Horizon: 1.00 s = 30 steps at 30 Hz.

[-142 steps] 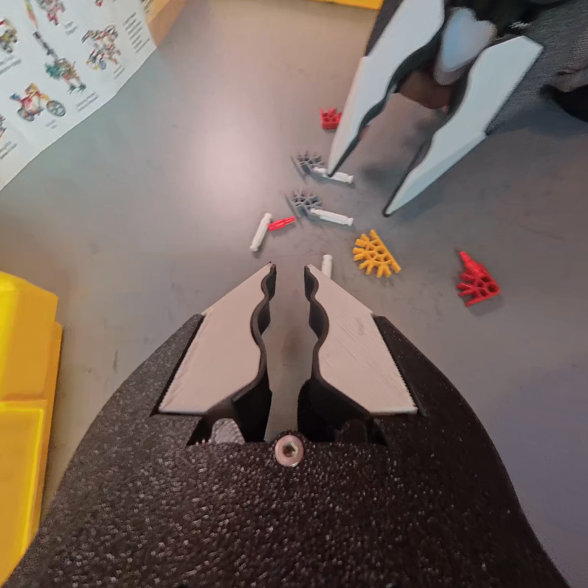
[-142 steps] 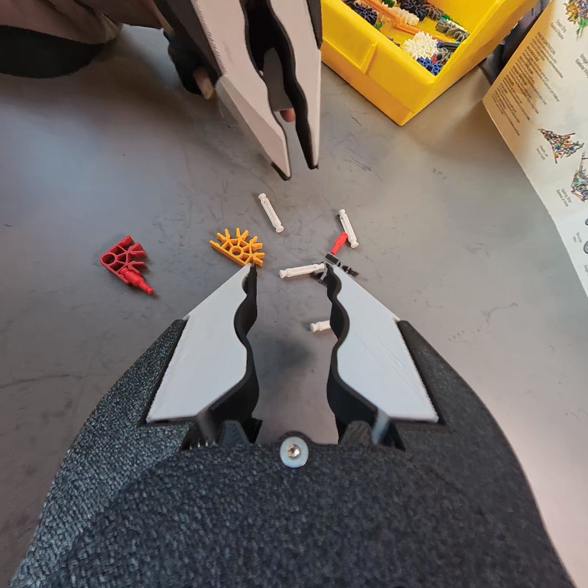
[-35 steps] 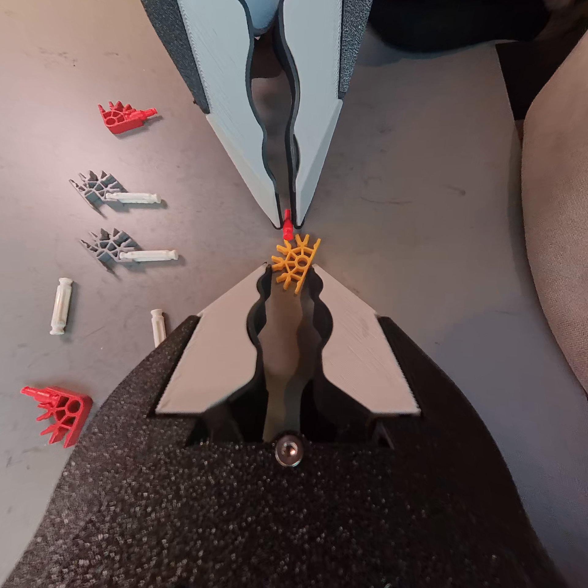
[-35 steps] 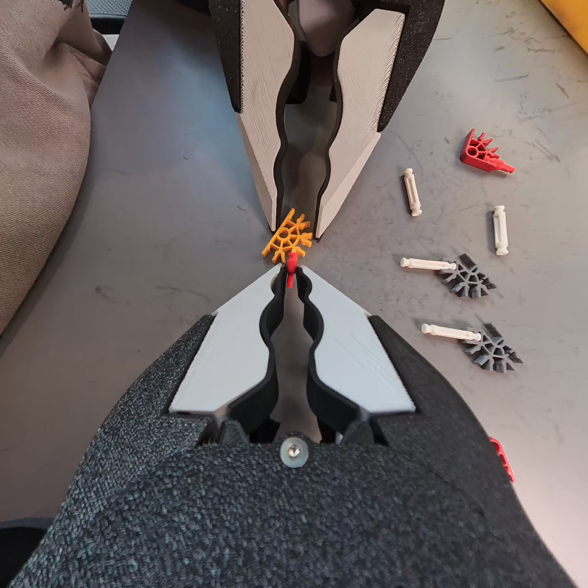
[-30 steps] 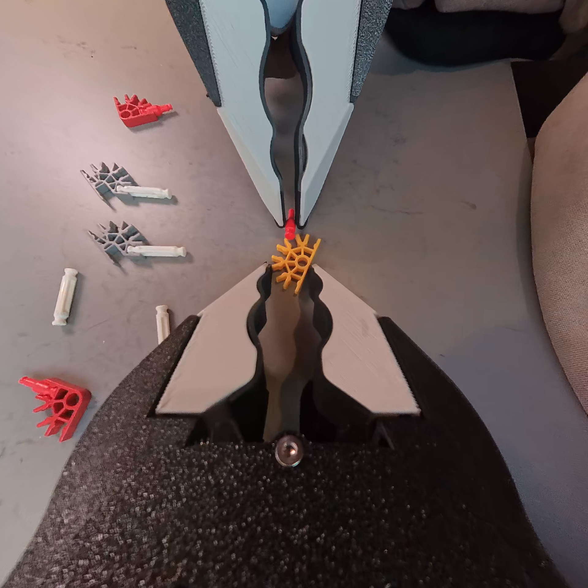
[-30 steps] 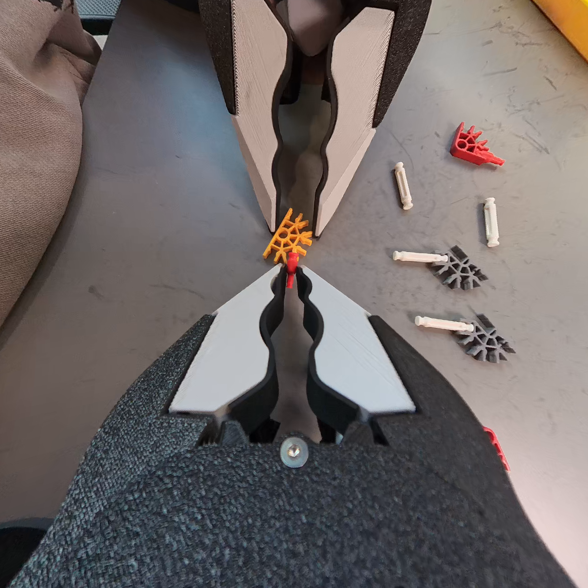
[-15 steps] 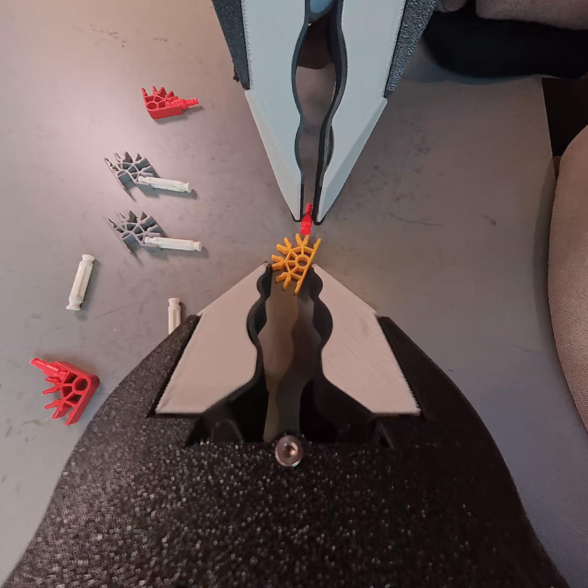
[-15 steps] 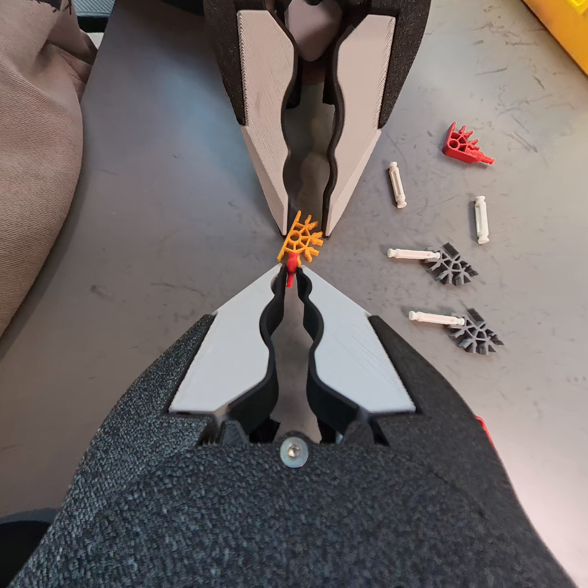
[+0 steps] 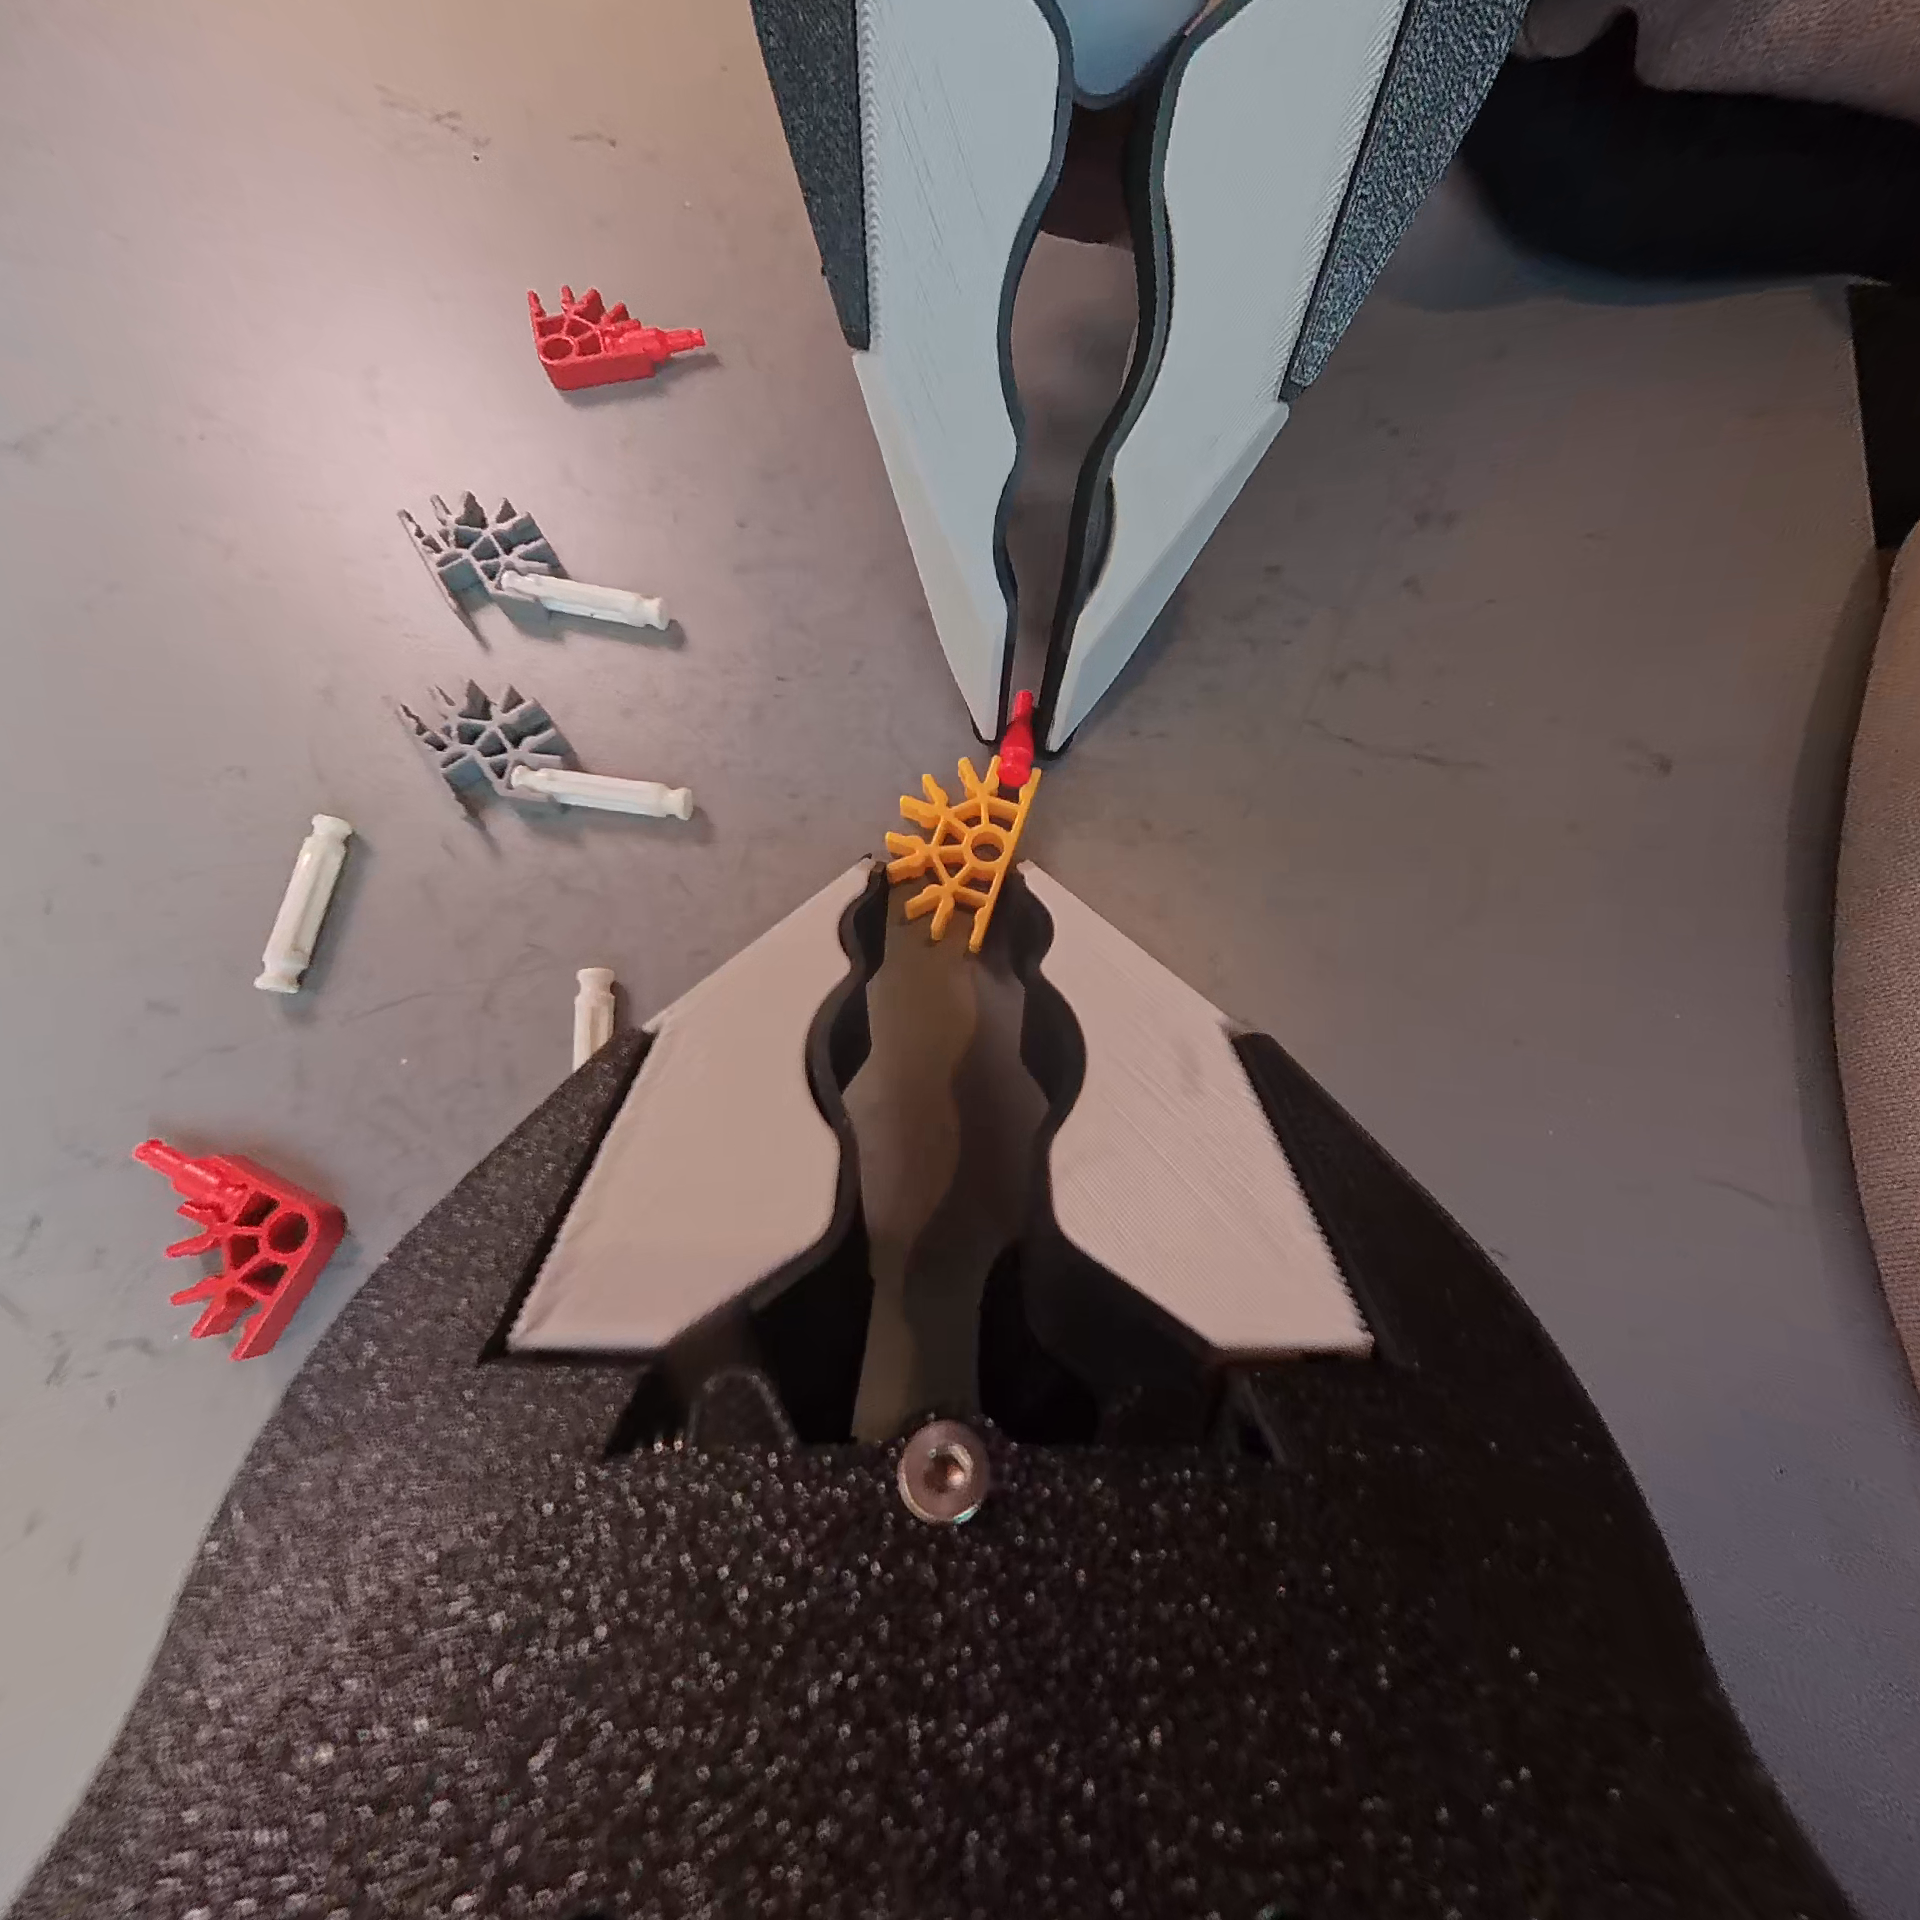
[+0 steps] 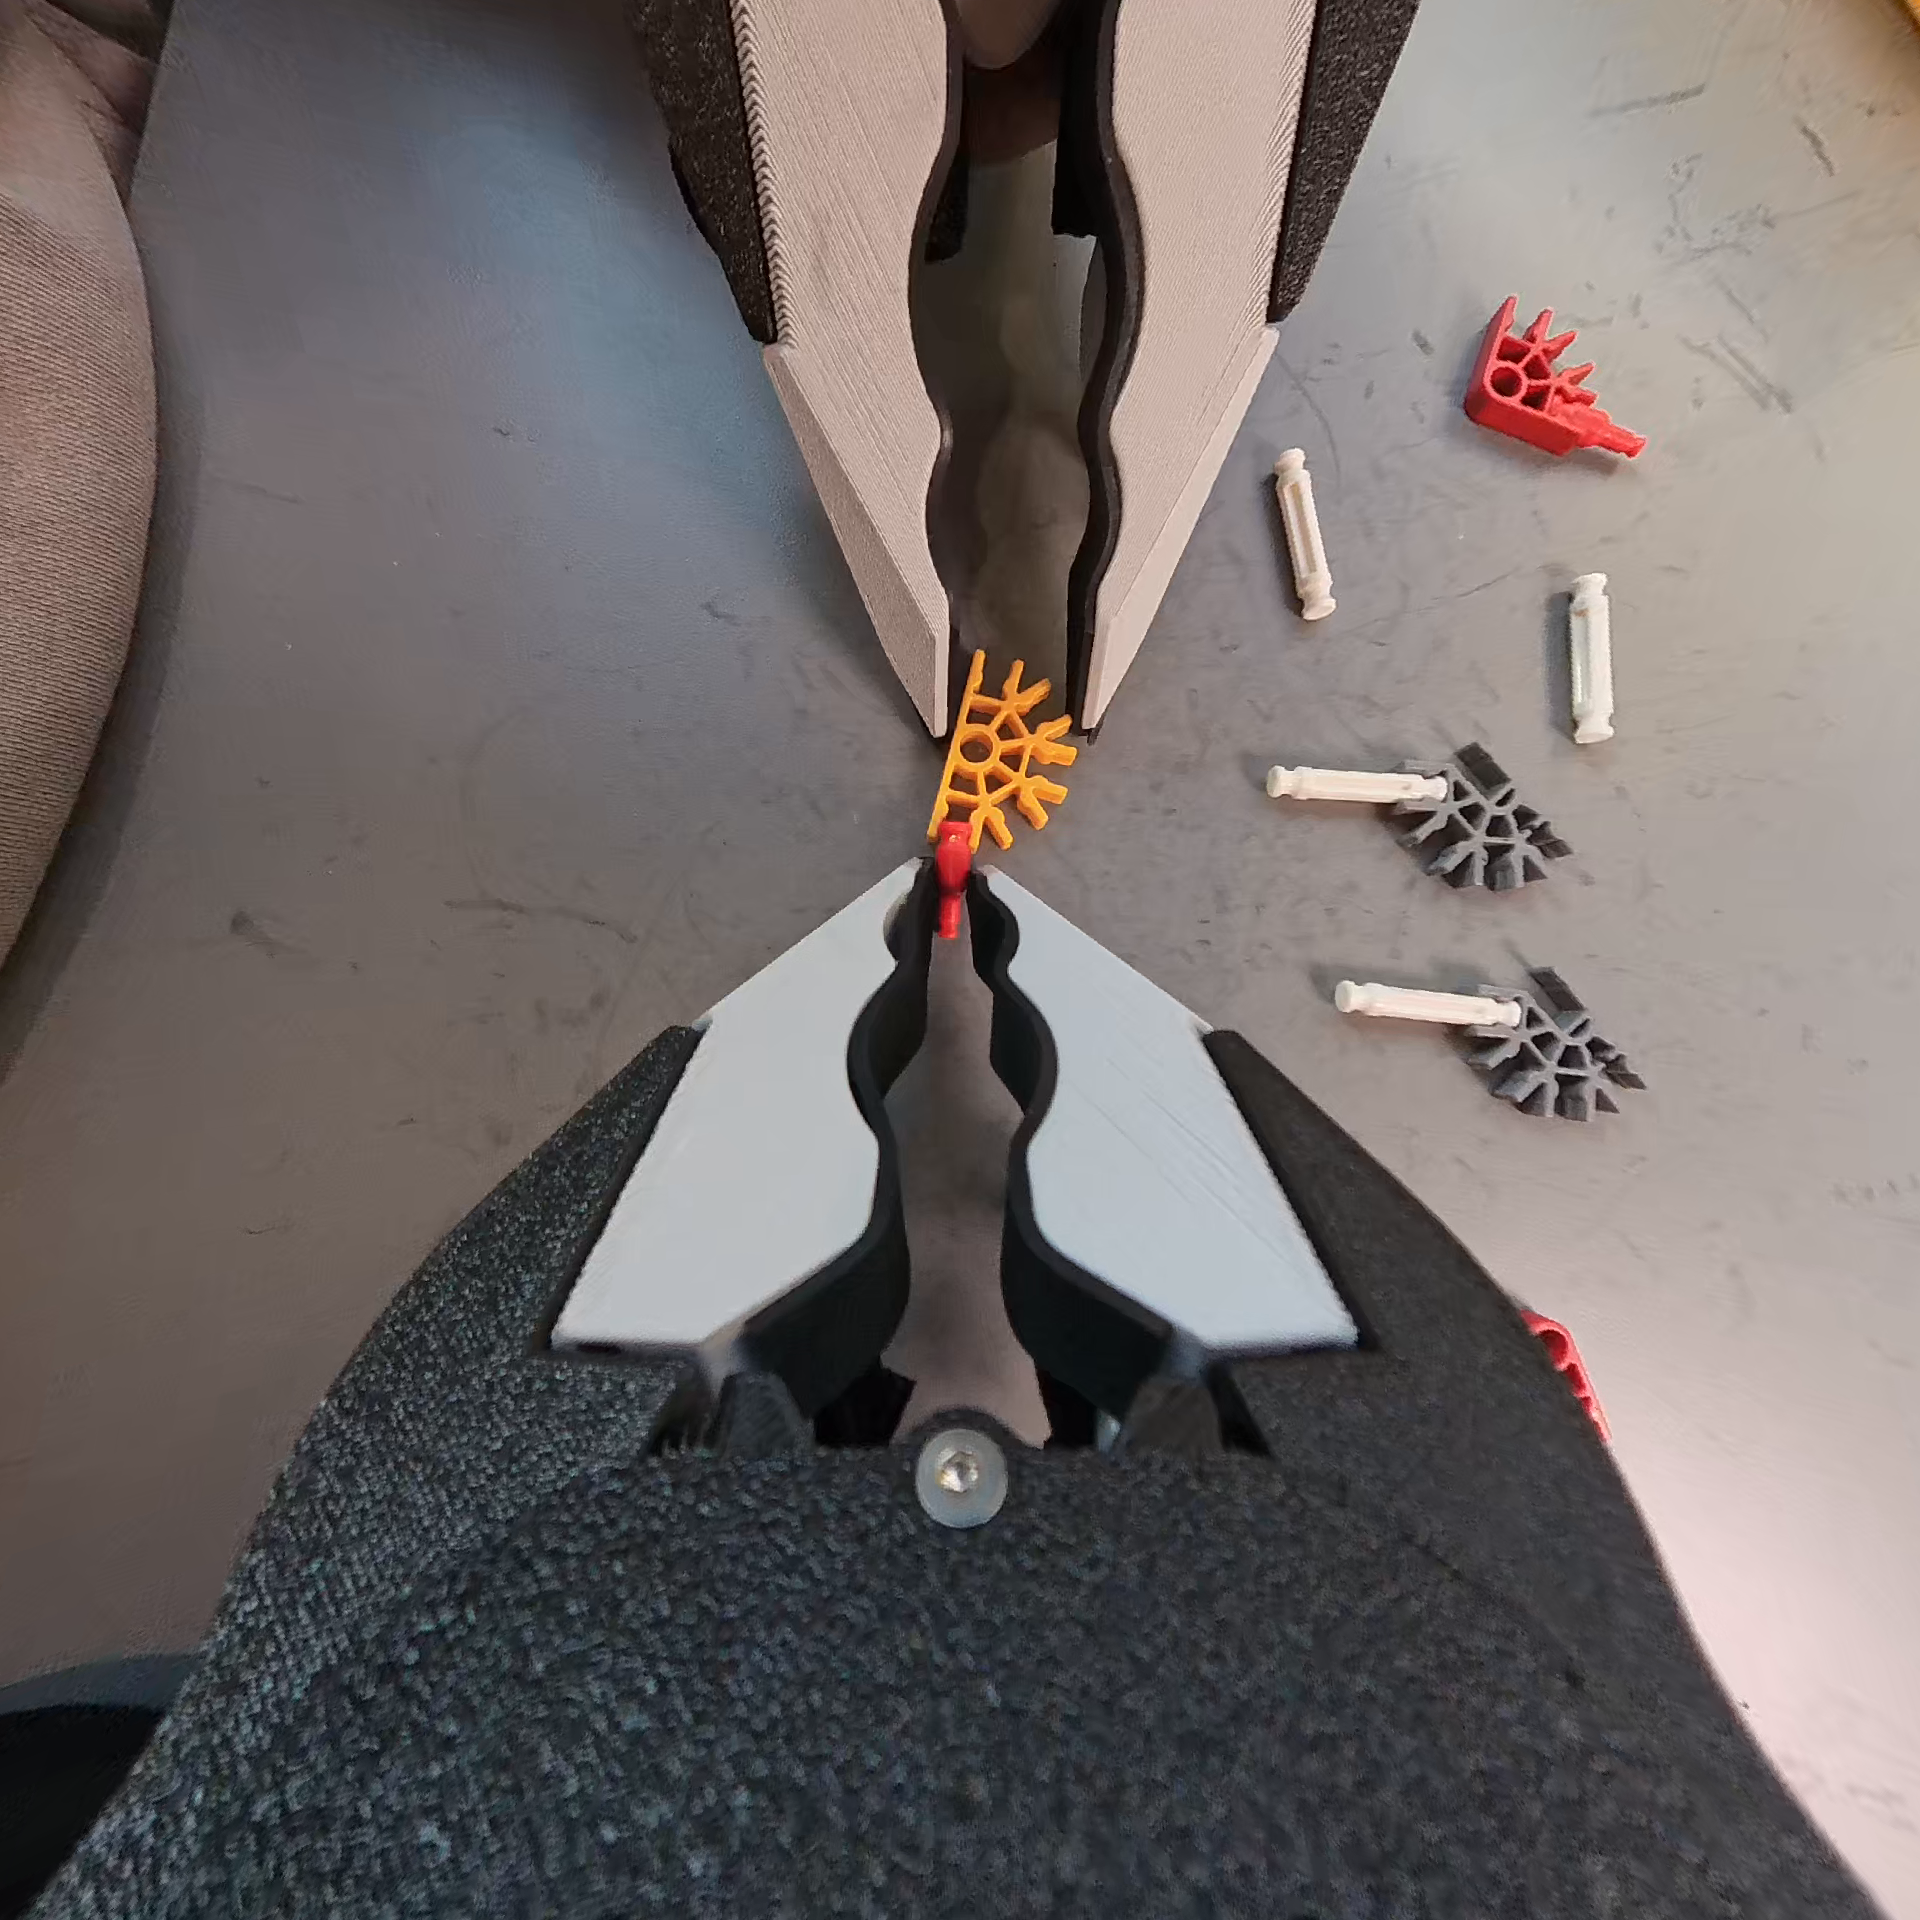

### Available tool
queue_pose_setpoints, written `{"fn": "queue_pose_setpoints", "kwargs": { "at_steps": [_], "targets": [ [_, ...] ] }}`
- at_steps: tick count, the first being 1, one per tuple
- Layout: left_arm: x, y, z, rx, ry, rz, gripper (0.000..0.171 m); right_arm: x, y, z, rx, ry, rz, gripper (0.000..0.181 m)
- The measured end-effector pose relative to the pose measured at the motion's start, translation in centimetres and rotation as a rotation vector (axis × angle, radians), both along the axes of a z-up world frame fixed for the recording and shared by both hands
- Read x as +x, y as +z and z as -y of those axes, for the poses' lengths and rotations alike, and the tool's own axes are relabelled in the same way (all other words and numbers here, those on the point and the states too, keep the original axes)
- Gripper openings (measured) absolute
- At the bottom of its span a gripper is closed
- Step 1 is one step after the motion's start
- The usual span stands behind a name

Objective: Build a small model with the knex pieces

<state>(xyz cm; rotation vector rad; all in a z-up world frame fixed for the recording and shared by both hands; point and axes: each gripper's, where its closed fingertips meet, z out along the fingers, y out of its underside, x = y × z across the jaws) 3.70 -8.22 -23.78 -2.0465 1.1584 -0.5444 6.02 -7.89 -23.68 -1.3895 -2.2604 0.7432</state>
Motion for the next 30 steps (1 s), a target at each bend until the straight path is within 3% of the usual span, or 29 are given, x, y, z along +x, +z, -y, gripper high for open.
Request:
{"fn": "queue_pose_setpoints", "kwargs": {
  "at_steps": [30],
  "targets": [
    [-0.17, 0.00, 0.41, 0.007, -0.039, -0.013, 0.021, -0.38, 0.06, 0.14, 0.007, -0.020, 0.007, 0.006]
  ]
}}
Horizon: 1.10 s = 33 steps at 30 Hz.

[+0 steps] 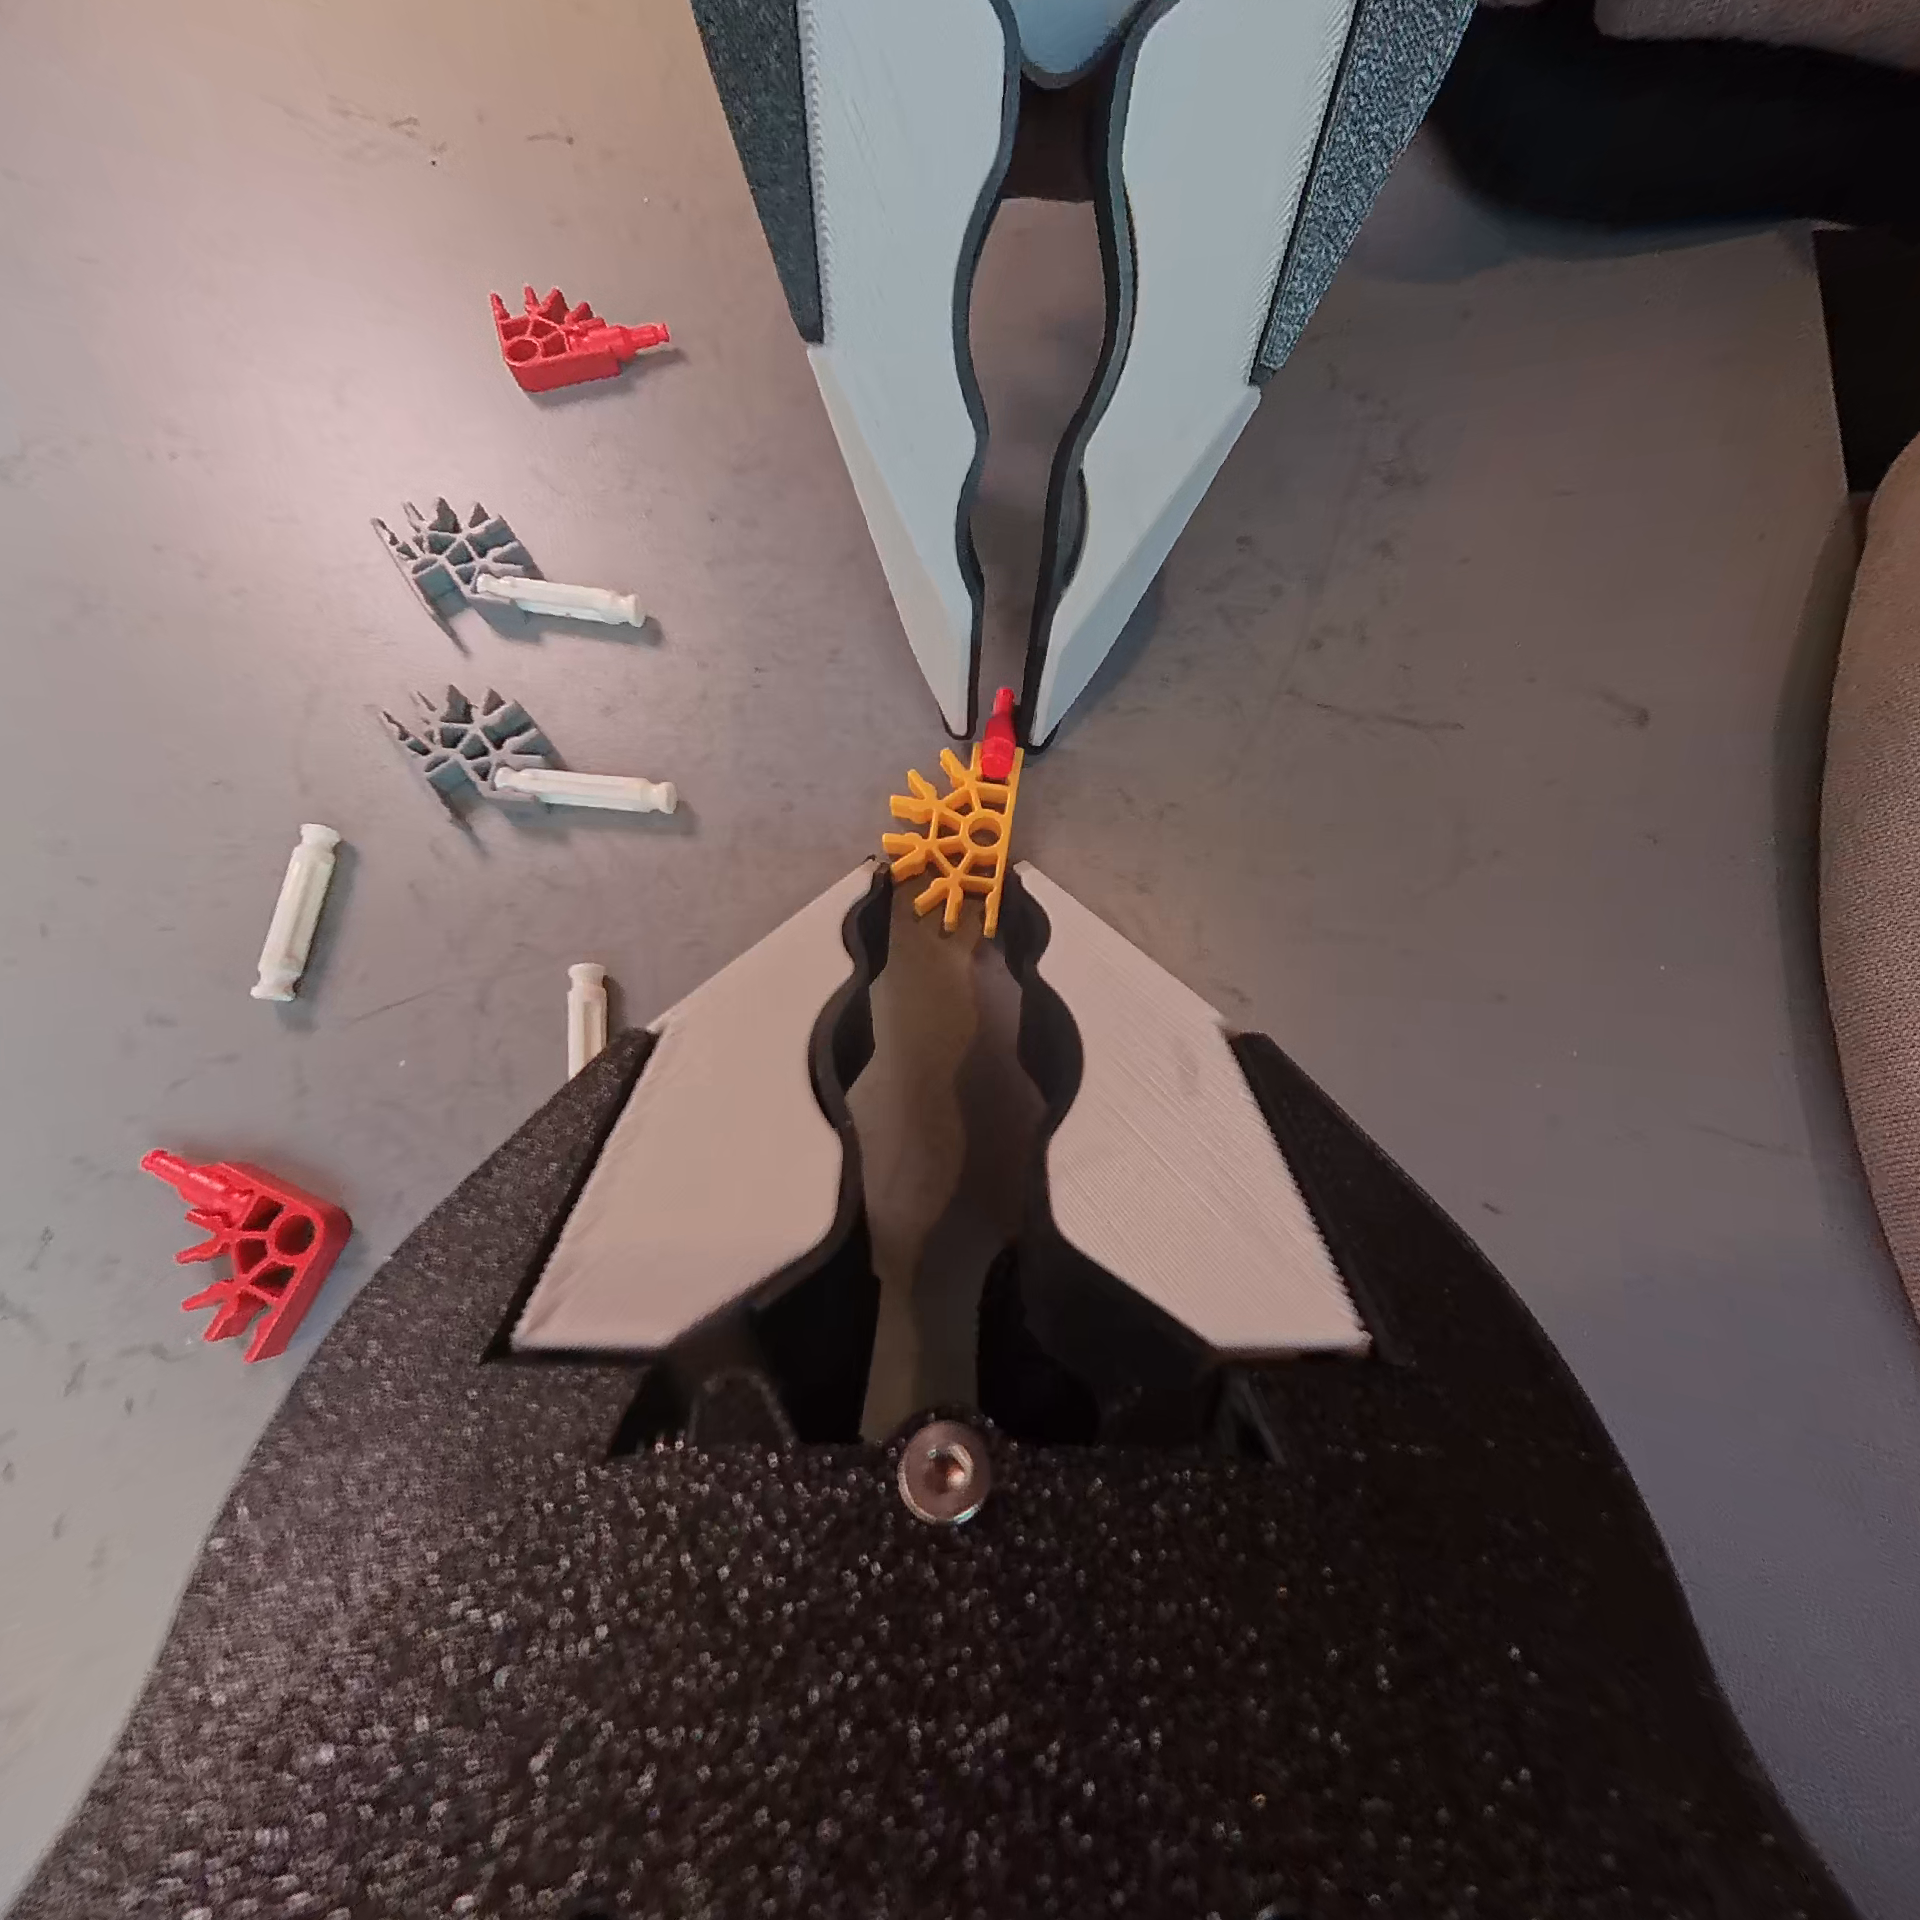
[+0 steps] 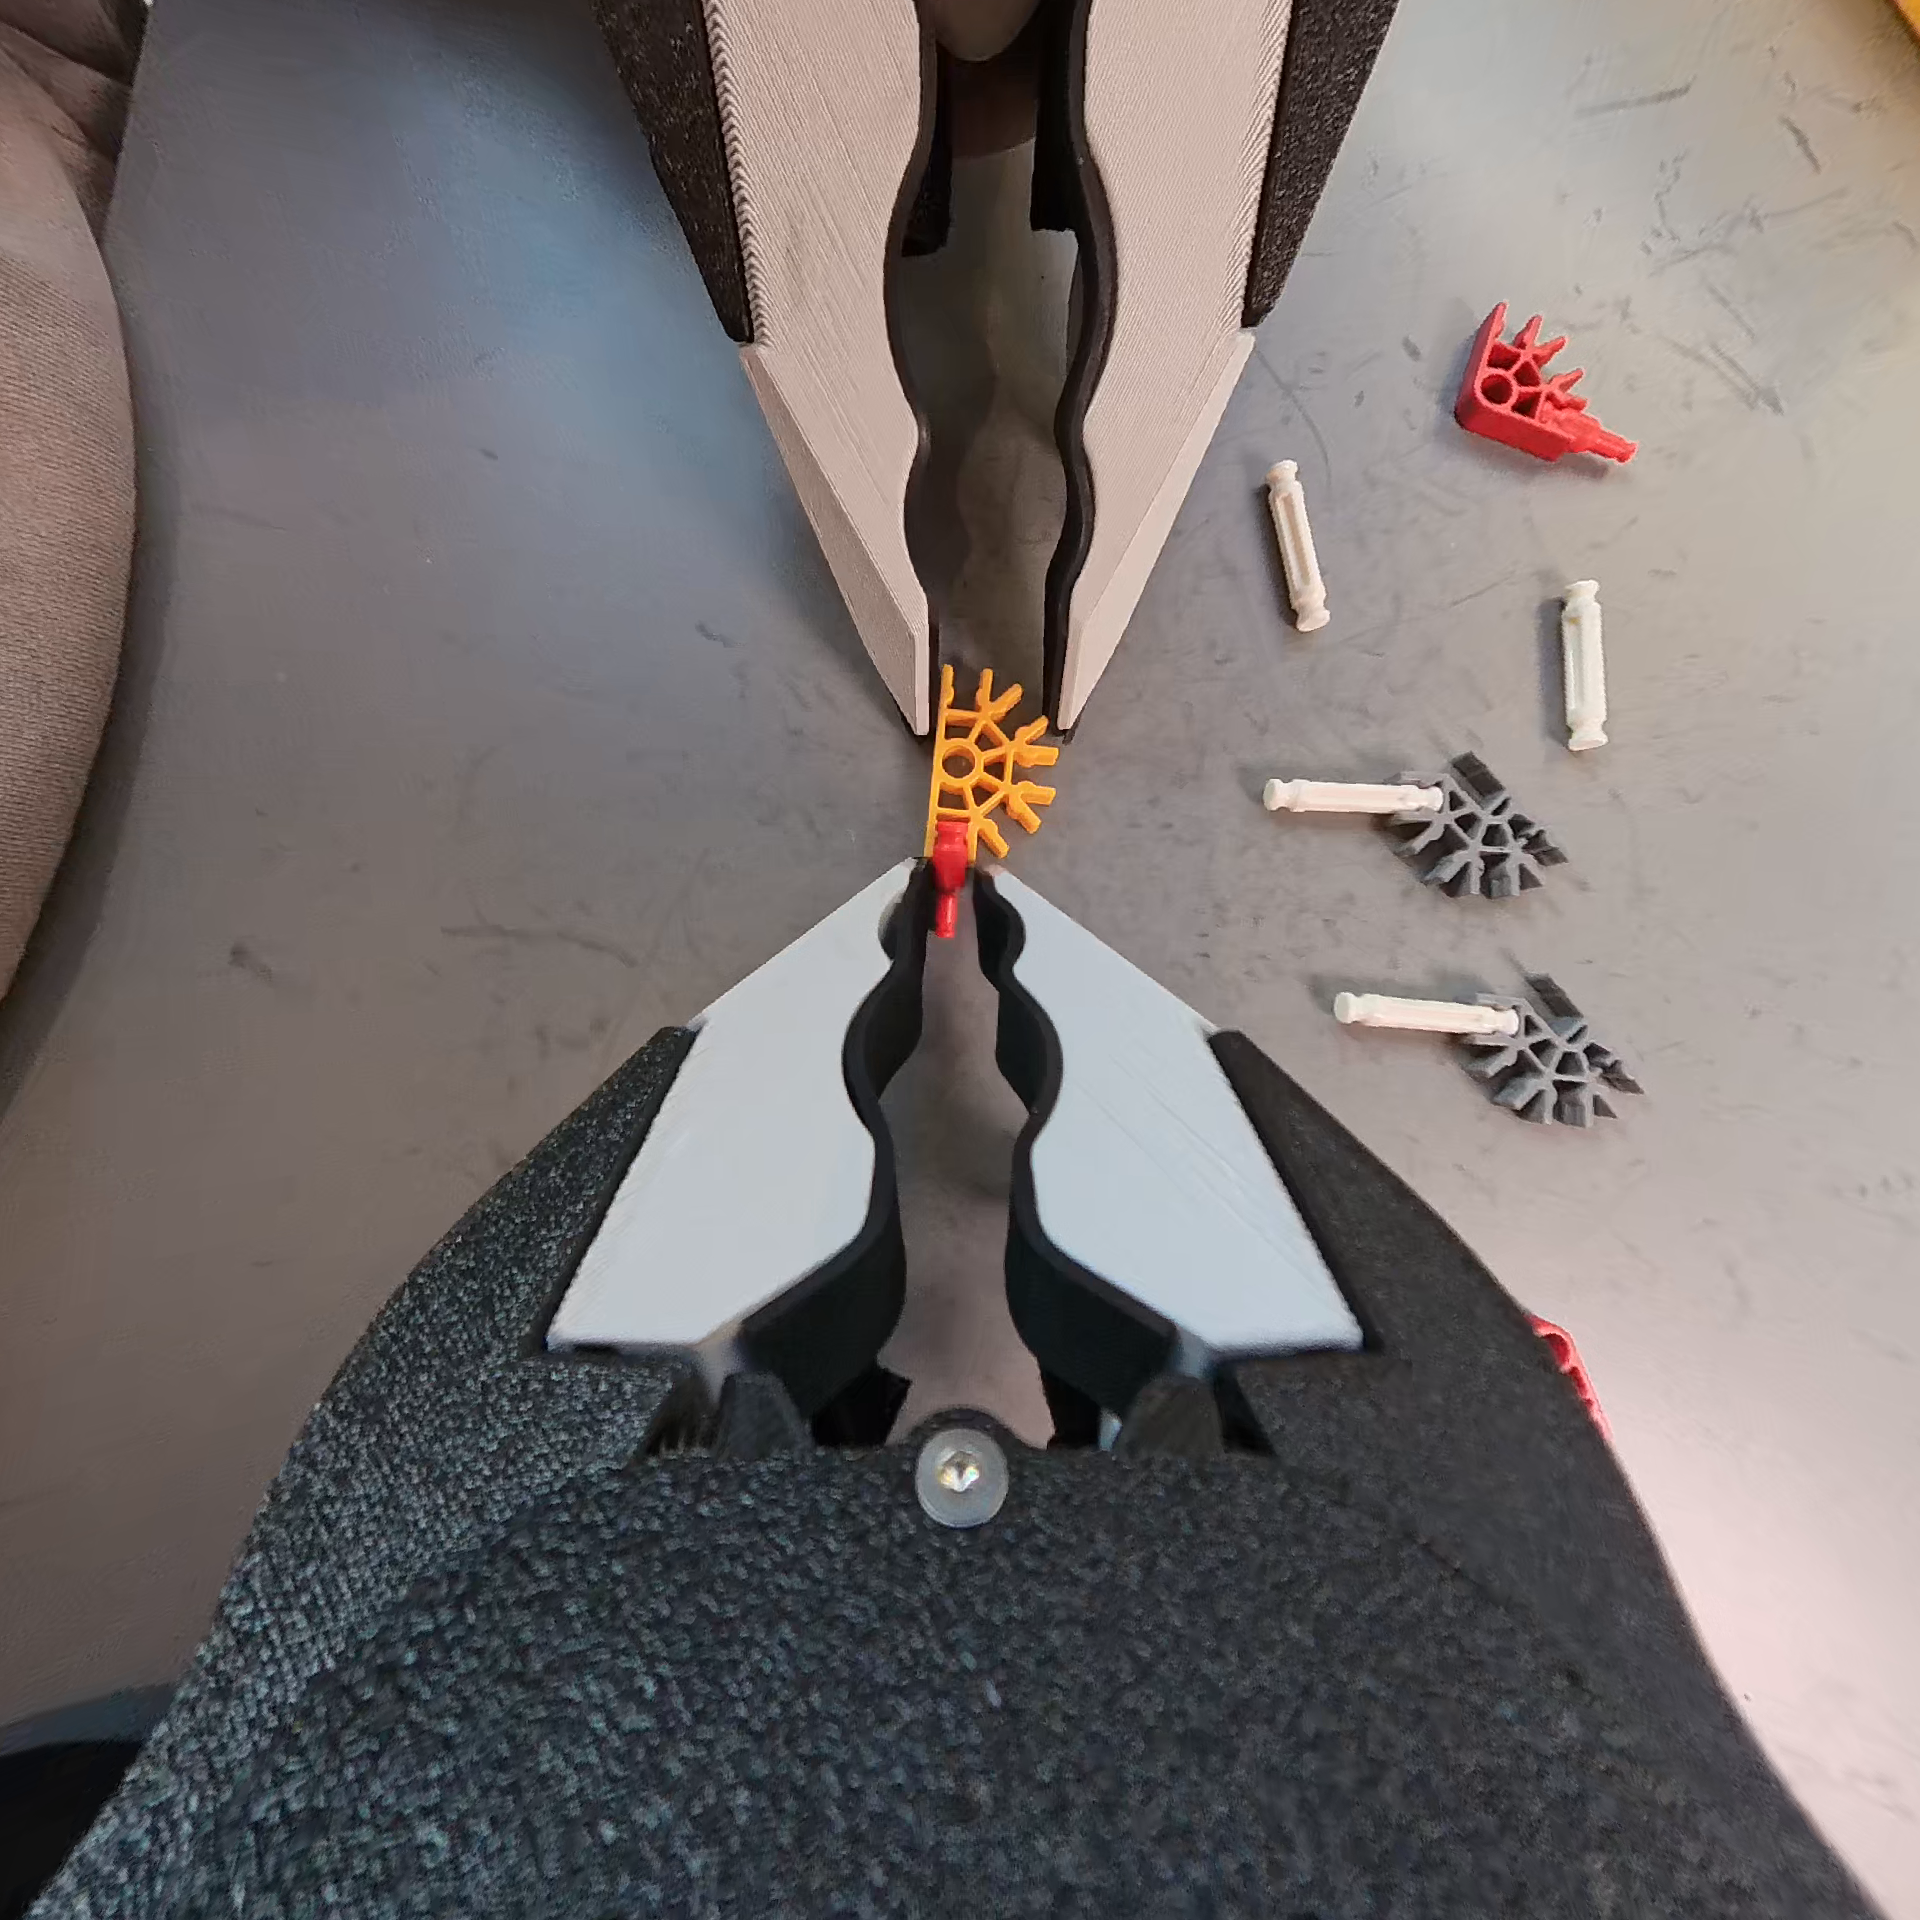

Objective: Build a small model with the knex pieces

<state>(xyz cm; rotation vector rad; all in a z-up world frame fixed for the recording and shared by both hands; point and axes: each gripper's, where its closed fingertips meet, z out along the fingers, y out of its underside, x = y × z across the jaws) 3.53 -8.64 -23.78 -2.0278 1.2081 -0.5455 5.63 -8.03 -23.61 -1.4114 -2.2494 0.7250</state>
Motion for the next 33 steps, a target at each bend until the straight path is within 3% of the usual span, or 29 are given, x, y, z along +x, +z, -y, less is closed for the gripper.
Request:
{"fn": "queue_pose_setpoints", "kwargs": {
  "at_steps": [5, 20, 33],
  "targets": [
    [0.0, 0.0, 0.0, -0.003, 0.000, 0.002, 0.021, -0.1, 0.3, 0.1, -0.021, 0.001, -0.017, 0.011],
    [0.1, 0.0, 0.0, -0.004, 0.006, 0.009, 0.021, -0.5, 0.6, 0.3, -0.025, 0.000, -0.025, 0.002],
    [0.1, 0.0, -0.1, -0.007, 0.018, 0.014, 0.021, -0.7, 0.4, 0.3, 0.002, -0.004, 0.113, 0.001]
  ]
}}
